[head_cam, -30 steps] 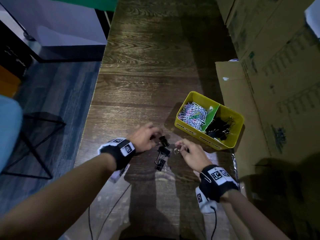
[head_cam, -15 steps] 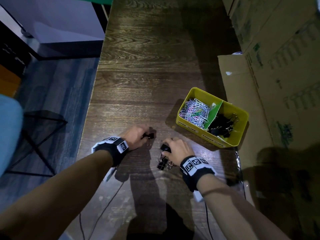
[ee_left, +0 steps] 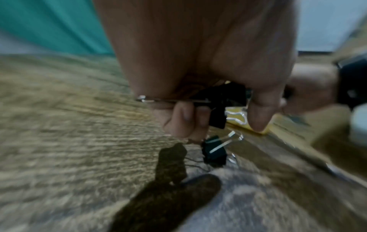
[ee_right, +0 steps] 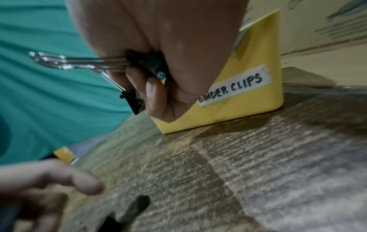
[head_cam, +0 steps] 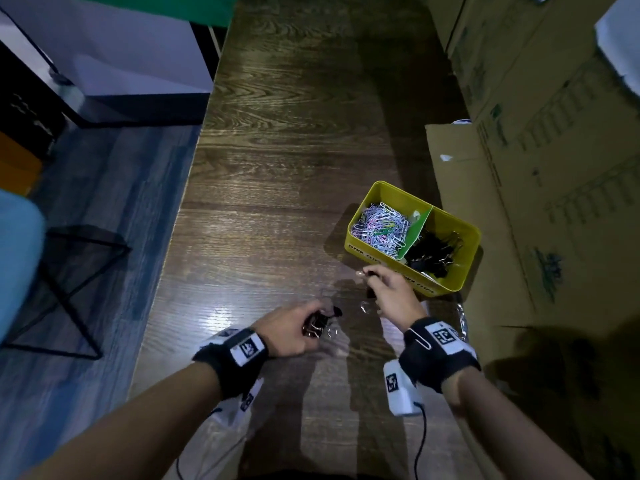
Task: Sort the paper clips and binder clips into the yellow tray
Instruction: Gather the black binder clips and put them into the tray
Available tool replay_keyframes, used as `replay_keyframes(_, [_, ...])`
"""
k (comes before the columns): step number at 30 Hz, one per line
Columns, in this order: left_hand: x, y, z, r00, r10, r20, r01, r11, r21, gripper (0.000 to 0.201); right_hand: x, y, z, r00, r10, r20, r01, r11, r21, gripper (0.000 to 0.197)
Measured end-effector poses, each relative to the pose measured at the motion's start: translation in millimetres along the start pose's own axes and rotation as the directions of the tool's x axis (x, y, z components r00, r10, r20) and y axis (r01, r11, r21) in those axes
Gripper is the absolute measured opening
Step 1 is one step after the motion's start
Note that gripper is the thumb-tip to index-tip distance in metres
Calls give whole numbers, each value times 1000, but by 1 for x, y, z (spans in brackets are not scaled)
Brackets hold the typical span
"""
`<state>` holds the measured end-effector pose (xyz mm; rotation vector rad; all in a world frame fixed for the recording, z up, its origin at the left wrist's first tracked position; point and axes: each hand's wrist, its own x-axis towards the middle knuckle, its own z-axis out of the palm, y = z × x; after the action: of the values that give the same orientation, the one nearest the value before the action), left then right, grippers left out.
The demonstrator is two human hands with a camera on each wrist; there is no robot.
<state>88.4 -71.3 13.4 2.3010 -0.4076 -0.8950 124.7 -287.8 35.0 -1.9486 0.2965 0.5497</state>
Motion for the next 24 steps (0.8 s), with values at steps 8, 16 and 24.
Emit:
replay_keyframes(8, [14, 15, 30, 995, -98, -3, 91, 909, 406, 55, -29, -8, -47, 993, 101, -68, -60, 892, 447, 26])
replay_keyframes(16, [23, 38, 7, 938, -340, -72, 191, 676, -712, 17, -29, -4, -110, 937, 317, -149, -86, 621, 779, 6])
replay_keyframes(24, [74, 158, -61, 999, 23, 22, 13, 331, -943, 18, -3, -6, -148, 953, 289, -96, -80, 542, 836, 23])
